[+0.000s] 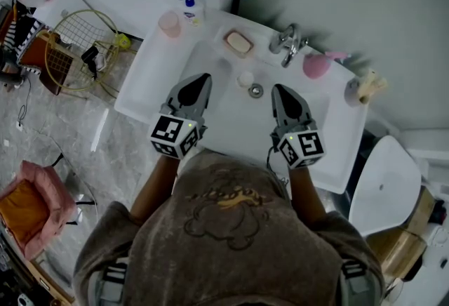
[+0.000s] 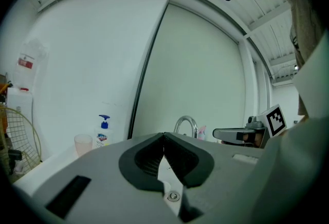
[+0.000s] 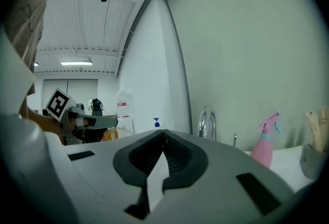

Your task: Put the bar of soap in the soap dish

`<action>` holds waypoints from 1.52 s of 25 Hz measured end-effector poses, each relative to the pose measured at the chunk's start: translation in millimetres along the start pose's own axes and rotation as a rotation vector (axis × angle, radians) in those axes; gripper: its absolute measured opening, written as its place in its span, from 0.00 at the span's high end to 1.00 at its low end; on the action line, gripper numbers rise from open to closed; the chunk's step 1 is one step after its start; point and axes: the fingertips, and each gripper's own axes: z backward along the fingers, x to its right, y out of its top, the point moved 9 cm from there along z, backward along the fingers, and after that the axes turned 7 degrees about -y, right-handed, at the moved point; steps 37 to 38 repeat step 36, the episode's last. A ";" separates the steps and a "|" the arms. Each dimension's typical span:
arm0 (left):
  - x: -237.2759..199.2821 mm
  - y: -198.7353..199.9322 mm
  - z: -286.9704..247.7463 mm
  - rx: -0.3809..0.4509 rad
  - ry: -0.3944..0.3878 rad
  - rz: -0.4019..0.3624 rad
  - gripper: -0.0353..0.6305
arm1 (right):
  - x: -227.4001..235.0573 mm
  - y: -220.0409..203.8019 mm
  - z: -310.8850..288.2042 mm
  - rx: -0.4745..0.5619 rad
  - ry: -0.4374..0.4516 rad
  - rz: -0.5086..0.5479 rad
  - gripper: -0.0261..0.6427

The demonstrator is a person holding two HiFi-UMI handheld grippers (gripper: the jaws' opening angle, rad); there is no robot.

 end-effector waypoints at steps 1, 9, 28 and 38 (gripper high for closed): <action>0.0 -0.3 -1.1 0.000 0.003 0.000 0.94 | 2.6 -1.9 -0.4 0.000 -0.003 -0.012 0.96; 2.8 -1.6 -3.6 0.004 0.025 0.002 0.94 | 8.1 -7.9 -2.0 -0.023 -0.017 -0.038 0.96; 3.7 -2.5 -3.4 -0.001 0.023 0.016 0.94 | 4.5 -13.5 -2.5 -0.046 -0.023 -0.052 0.96; 3.6 -2.9 -4.8 -0.010 0.019 0.009 0.94 | 5.3 -14.3 -4.1 -0.049 -0.020 -0.047 0.96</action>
